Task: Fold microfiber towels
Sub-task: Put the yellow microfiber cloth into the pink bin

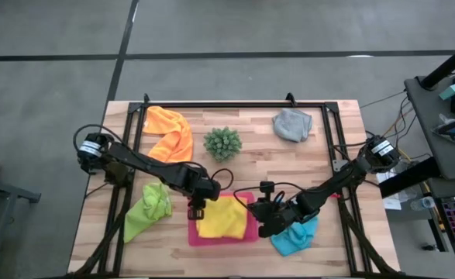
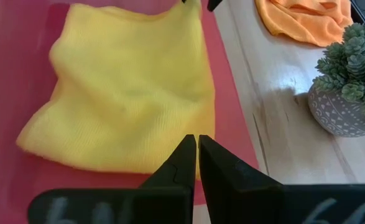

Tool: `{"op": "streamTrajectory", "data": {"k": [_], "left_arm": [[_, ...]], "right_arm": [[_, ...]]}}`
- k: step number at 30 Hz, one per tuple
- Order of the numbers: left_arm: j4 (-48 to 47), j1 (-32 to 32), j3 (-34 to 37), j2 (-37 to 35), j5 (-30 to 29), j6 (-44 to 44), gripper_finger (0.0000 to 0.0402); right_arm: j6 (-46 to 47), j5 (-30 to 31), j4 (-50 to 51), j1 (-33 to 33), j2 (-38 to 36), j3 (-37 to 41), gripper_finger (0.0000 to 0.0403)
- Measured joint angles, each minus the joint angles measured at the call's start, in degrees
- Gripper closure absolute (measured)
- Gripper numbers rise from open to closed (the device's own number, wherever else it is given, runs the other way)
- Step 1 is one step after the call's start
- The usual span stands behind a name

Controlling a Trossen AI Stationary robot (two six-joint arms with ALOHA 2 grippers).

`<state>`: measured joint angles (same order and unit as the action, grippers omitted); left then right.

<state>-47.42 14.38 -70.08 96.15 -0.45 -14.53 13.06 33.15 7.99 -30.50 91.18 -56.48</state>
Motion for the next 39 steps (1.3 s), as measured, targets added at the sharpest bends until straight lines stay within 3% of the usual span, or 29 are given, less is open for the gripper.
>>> {"op": "streamTrajectory", "data": {"k": [4, 9, 23, 39], "left_arm": [[-0.22, 0.01, -1.83, -0.63, -0.02, 3.02, 0.0248], [1.73, 0.78, -4.1, -0.76, 0.17, 3.76, 0.0261], [17.25, 5.3, -3.63, 8.28, 0.37, 6.09, 0.0395], [33.11, 4.86, -3.59, 15.53, 4.69, 6.87, 0.0401]], "right_arm": [[0.0, 0.02, -0.06, 0.02, 0.0, 0.04, 0.039], [-0.02, 0.02, -0.16, 0.04, 0.0, 0.08, 0.039], [0.02, 0.04, -1.13, 0.04, 0.0, 0.78, 0.039], [0.06, -0.06, -1.44, 0.0, 0.0, 1.02, 0.039]]}}
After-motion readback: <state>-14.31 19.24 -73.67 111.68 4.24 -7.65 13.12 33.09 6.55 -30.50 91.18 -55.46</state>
